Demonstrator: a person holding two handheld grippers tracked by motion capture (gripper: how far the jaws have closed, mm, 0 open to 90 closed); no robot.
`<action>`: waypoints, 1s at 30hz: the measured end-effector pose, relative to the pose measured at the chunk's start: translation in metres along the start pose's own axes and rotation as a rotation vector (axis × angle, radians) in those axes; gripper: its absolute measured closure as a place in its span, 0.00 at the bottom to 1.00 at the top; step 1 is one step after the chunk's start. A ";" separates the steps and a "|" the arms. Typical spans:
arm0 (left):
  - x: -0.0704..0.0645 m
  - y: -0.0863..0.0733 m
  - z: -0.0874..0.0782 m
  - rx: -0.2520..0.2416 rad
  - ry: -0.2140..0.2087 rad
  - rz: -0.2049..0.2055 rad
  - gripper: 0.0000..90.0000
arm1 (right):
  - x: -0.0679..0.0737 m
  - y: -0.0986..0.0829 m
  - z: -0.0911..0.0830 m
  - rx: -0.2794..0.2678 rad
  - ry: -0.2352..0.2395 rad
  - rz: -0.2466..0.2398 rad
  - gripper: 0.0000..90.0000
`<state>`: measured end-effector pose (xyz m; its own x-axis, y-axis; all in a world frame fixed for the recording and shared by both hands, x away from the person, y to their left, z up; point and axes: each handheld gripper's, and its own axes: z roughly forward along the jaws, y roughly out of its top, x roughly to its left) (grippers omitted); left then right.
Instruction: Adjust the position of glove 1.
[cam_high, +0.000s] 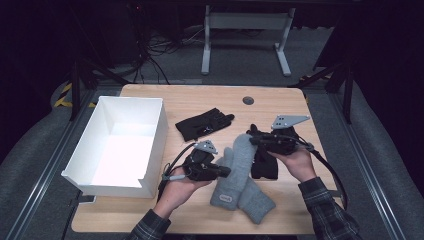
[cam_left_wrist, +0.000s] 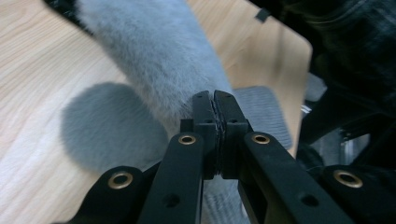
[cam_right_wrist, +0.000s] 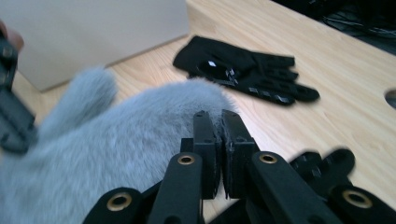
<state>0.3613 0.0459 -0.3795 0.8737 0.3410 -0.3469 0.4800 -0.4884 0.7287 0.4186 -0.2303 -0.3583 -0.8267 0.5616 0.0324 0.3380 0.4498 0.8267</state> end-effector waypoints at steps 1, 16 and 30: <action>0.000 0.000 0.000 -0.002 0.000 0.001 0.99 | 0.001 0.005 0.003 -0.002 0.004 -0.006 0.96; 0.030 -0.026 0.012 0.036 0.111 -0.087 0.99 | 0.012 -0.004 0.032 0.048 -0.048 -0.023 0.75; 0.034 -0.026 0.018 0.050 0.137 -0.097 0.99 | 0.060 -0.059 0.007 0.124 0.056 -0.010 0.74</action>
<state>0.3797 0.0555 -0.4204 0.8060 0.4928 -0.3279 0.5675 -0.4859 0.6647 0.3521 -0.2188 -0.4090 -0.8529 0.5188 0.0583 0.3795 0.5394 0.7517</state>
